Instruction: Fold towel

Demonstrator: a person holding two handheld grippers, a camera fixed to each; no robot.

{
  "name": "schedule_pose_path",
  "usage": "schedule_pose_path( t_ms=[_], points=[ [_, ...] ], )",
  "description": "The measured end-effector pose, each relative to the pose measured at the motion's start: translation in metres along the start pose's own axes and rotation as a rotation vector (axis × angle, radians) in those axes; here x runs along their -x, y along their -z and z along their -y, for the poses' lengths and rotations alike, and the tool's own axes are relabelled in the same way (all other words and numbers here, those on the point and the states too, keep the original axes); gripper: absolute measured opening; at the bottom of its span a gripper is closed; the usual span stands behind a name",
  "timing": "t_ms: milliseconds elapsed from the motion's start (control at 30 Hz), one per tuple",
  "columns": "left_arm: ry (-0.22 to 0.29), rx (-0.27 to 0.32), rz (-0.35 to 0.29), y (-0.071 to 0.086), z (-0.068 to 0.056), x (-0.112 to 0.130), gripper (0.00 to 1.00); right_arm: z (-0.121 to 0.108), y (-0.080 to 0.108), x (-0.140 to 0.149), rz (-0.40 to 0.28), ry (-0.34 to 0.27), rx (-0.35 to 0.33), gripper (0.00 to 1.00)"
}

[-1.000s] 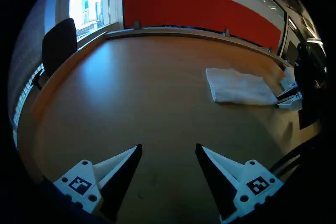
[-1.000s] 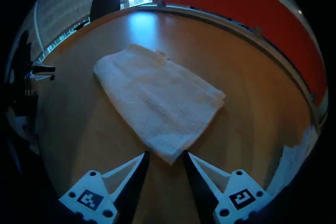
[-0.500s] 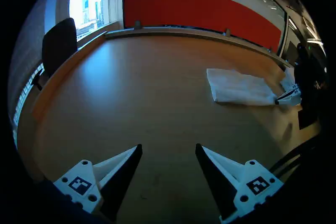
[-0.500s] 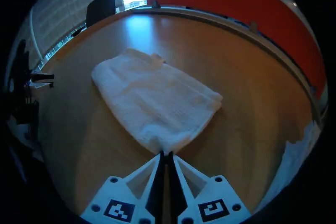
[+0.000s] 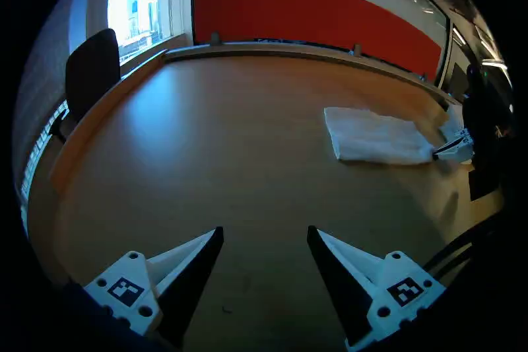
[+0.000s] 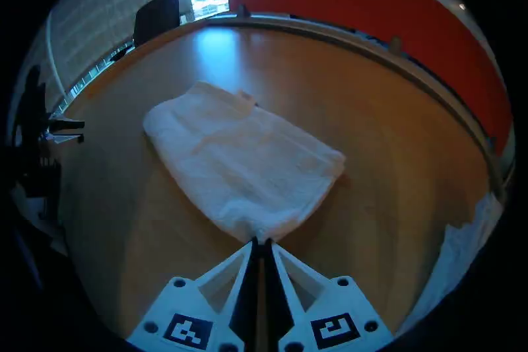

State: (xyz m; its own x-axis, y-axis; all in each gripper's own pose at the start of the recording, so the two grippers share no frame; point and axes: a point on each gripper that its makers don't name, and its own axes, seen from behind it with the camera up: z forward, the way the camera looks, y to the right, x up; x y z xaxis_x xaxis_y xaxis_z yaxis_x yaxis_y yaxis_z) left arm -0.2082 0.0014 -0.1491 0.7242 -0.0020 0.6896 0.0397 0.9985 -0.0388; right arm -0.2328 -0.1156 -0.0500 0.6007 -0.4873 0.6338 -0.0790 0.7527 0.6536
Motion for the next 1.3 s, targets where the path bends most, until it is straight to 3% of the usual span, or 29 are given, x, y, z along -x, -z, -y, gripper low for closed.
schedule_pose_path(
  t_ms=[533,1100,1300],
  points=[
    [0.001,0.001,-0.001,0.002,0.000,-0.003,0.94,-0.002,0.012,-0.037,-0.052,0.034,0.007,0.05],
    [0.003,0.012,-0.008,0.003,-0.008,-0.010,0.94,0.013,0.030,-0.143,-0.147,0.223,0.005,0.05],
    [0.000,0.016,-0.013,0.004,-0.011,-0.012,0.94,0.022,0.029,-0.165,-0.158,0.276,-0.004,0.05]
  ],
)
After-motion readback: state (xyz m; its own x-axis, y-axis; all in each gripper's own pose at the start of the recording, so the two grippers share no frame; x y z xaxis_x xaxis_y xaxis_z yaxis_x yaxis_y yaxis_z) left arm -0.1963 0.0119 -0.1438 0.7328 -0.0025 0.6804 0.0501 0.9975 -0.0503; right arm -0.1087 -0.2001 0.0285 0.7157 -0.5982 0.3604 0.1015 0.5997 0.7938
